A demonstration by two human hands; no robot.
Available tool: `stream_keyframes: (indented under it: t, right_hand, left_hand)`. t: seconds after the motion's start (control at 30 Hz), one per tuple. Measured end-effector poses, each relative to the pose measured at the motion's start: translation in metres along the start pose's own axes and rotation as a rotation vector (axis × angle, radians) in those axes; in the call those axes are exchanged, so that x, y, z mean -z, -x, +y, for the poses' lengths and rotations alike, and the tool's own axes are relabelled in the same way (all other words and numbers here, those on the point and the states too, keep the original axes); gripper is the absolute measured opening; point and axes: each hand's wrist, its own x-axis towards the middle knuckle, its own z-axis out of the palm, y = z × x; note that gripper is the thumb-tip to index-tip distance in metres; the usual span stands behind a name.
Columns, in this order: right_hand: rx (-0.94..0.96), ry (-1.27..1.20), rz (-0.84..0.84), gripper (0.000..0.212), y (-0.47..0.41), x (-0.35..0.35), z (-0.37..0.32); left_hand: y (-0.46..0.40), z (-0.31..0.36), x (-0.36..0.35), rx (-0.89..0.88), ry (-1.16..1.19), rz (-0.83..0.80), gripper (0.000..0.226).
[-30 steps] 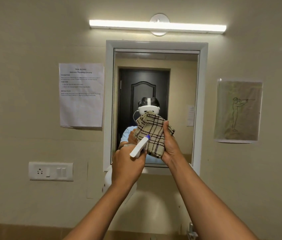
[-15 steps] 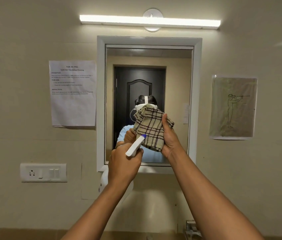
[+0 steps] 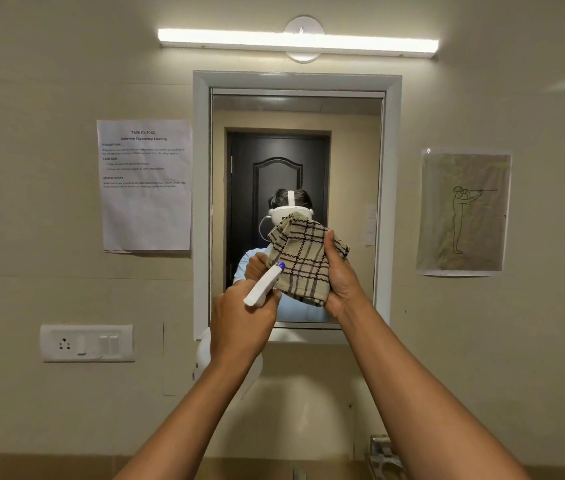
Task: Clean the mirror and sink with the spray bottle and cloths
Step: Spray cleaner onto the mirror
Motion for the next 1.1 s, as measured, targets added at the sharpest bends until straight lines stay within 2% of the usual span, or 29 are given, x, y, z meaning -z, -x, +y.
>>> stream_keyframes:
  t: [0.03, 0.1, 0.27, 0.67, 0.77, 1.1]
  right_hand:
    - [0.012, 0.003, 0.005, 0.075, 0.003, -0.002, -0.001]
    - [0.024, -0.002, 0.025, 0.076, 0.006, -0.002, -0.002]
    - [0.008, -0.024, -0.027, 0.076, 0.006, 0.0, -0.004]
    - [0.044, 0.004, 0.021, 0.077, 0.015, 0.007, -0.015]
    - [0.058, 0.026, 0.023, 0.078, 0.018, 0.012, -0.027]
    - [0.18, 0.035, 0.101, 0.063, 0.032, 0.046, -0.107]
  left_hand:
    - [0.0, 0.001, 0.001, -0.029, -0.037, 0.018, 0.024]
    - [-0.001, 0.003, 0.002, -0.055, -0.08, 0.046, 0.03]
    - [0.002, 0.002, 0.005, -0.039, -0.076, 0.054, 0.034]
    - [0.002, 0.009, 0.003, -0.023, -0.033, 0.074, 0.031]
    - [-0.003, 0.015, 0.004, -0.015, -0.004, 0.089, 0.031]
    - [-0.045, 0.046, 0.013, 0.022, 0.097, 0.22, 0.032]
